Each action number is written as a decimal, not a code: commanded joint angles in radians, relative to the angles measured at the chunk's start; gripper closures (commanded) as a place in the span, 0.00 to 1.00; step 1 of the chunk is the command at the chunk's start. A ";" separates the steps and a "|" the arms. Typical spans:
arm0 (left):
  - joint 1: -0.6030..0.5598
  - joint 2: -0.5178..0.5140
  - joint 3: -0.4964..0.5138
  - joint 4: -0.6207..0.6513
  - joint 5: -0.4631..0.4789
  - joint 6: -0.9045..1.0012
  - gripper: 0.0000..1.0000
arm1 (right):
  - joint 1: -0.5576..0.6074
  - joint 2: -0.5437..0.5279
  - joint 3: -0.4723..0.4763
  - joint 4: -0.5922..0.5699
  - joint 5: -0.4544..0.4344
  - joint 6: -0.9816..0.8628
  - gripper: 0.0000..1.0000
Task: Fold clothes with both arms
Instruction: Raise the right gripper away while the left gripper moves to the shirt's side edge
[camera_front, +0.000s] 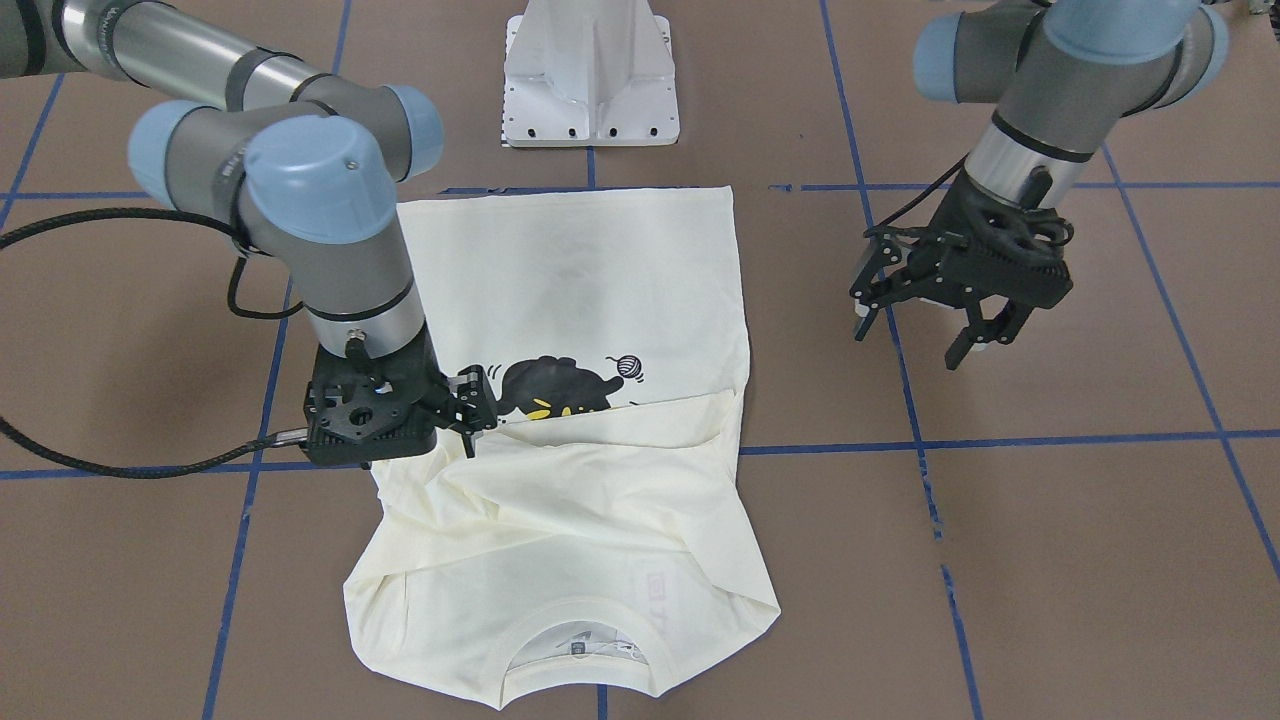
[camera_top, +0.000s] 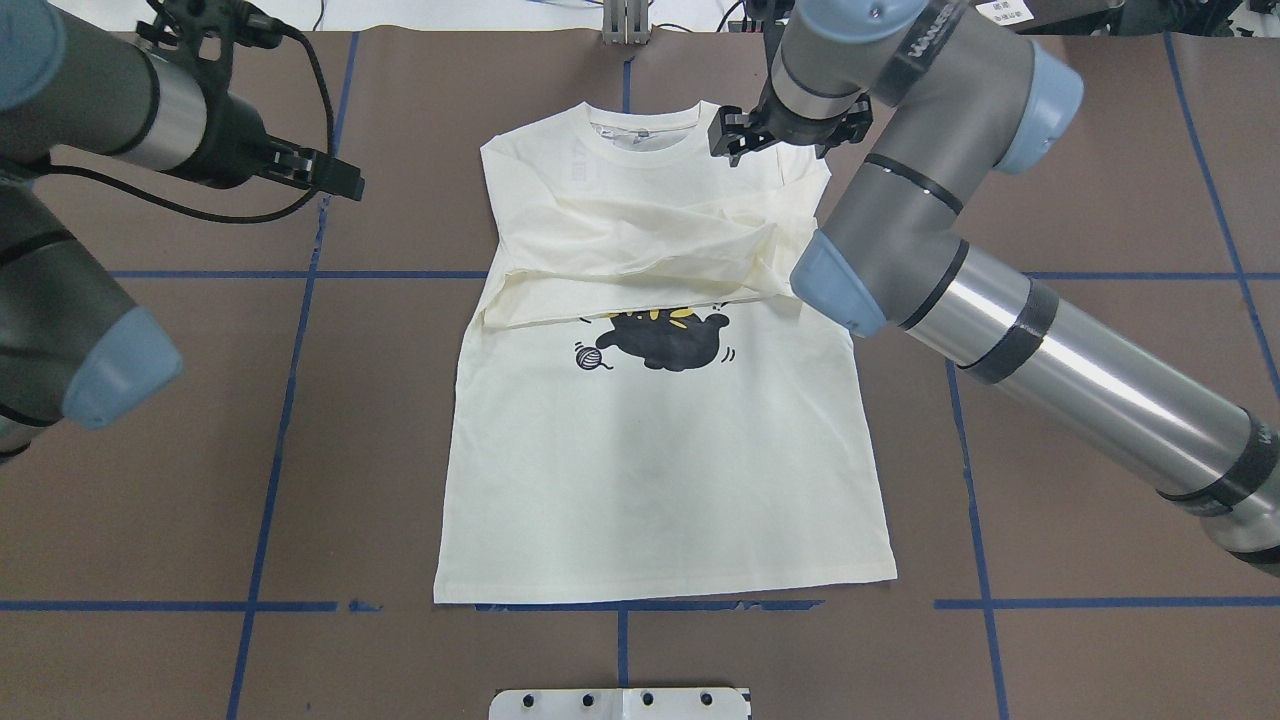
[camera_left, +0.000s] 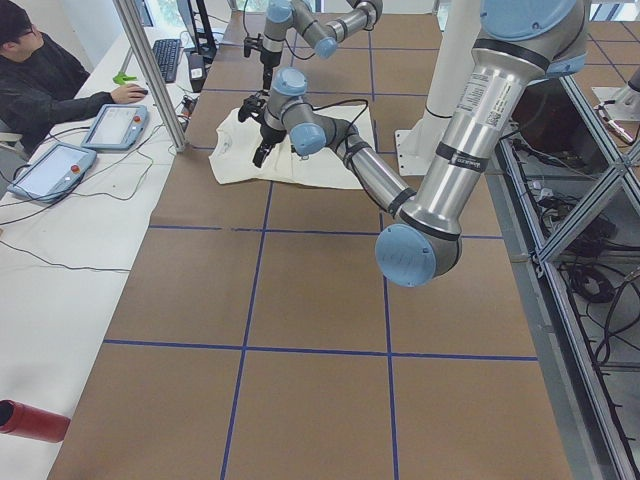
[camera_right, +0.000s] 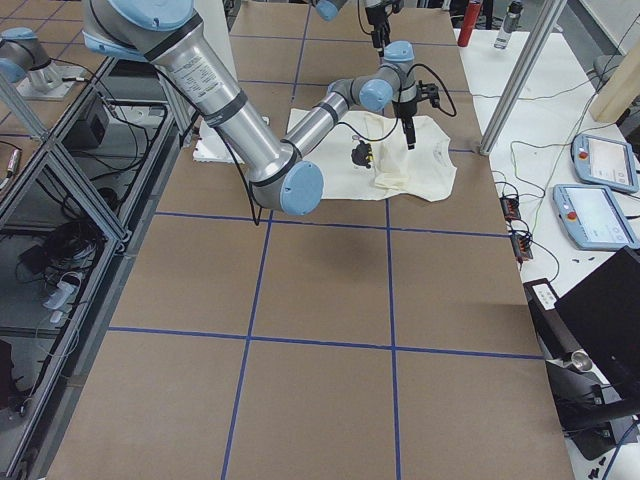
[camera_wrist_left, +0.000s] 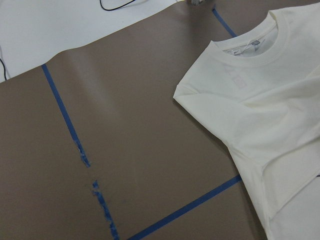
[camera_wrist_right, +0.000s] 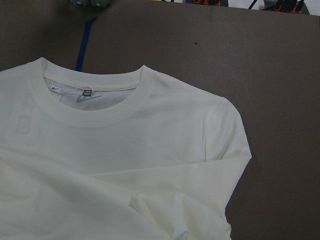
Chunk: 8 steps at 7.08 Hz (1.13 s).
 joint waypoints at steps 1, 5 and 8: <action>0.117 -0.147 0.230 -0.064 0.183 -0.325 0.15 | 0.115 -0.060 0.053 0.001 0.148 -0.136 0.00; 0.215 -0.210 0.393 -0.160 0.259 -0.375 0.24 | 0.164 -0.112 0.087 0.001 0.199 -0.200 0.00; 0.266 -0.212 0.421 -0.163 0.307 -0.367 0.33 | 0.164 -0.117 0.089 0.001 0.197 -0.200 0.00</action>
